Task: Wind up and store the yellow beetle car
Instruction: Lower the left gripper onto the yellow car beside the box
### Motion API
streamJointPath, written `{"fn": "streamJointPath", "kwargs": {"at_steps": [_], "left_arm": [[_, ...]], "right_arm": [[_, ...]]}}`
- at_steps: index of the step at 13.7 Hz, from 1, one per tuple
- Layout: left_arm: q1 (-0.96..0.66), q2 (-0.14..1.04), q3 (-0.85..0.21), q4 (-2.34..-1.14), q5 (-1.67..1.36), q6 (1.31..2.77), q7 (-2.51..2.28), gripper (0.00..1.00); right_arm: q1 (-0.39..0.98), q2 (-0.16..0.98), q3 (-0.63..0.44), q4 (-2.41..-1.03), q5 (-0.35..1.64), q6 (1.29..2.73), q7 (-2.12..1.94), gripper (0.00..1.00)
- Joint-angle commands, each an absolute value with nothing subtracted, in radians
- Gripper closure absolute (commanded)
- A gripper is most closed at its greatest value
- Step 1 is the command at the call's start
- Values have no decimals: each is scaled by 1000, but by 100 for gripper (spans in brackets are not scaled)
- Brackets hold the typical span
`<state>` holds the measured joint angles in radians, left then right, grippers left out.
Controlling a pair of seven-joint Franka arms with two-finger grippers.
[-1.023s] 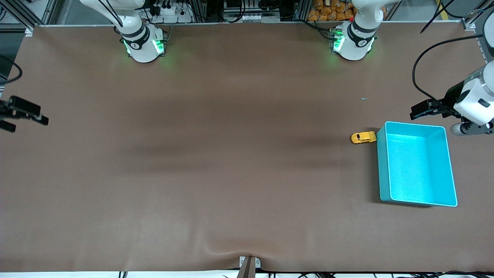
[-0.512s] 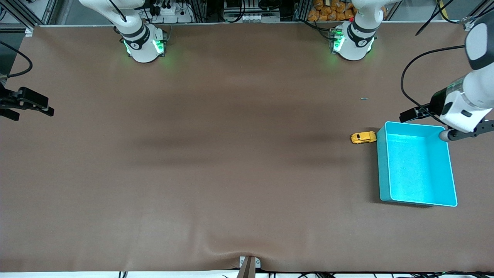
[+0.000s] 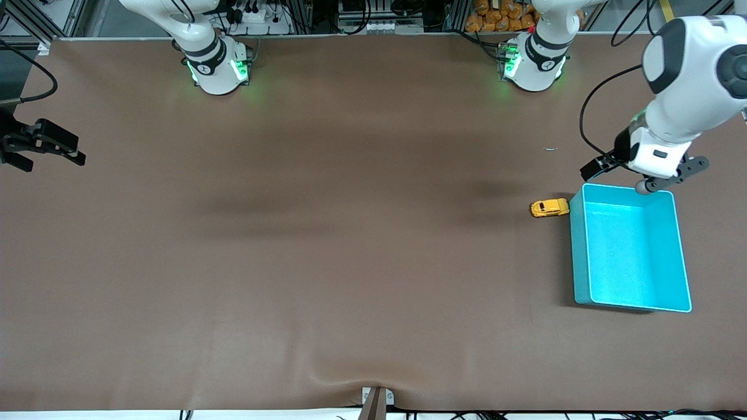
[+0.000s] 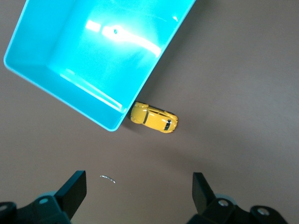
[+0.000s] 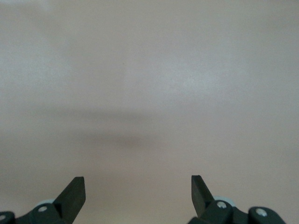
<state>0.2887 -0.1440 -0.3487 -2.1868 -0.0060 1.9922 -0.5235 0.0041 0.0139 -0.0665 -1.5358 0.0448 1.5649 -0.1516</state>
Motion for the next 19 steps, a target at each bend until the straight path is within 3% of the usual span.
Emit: {"fn": "streamJointPath", "kwargs": {"at_steps": [1, 5, 13, 19], "left_arm": [[295, -184, -351, -2288, -25, 2081, -638, 0], [296, -152, -351, -2358, -41, 2190, -836, 0], [302, 93, -348, -2315, -64, 2356, -1239, 0], [298, 159, -347, -2350, -51, 2467, -1429, 0]], "right_arm": [[17, -11, -69, -1549, 26, 1566, -83, 0], [15, -11, -69, -1529, 23, 1537, -86, 0], [15, -12, -69, -1528, 0, 1537, -83, 0], [17, -12, -68, -1520, 2, 1529, -81, 0]]}}
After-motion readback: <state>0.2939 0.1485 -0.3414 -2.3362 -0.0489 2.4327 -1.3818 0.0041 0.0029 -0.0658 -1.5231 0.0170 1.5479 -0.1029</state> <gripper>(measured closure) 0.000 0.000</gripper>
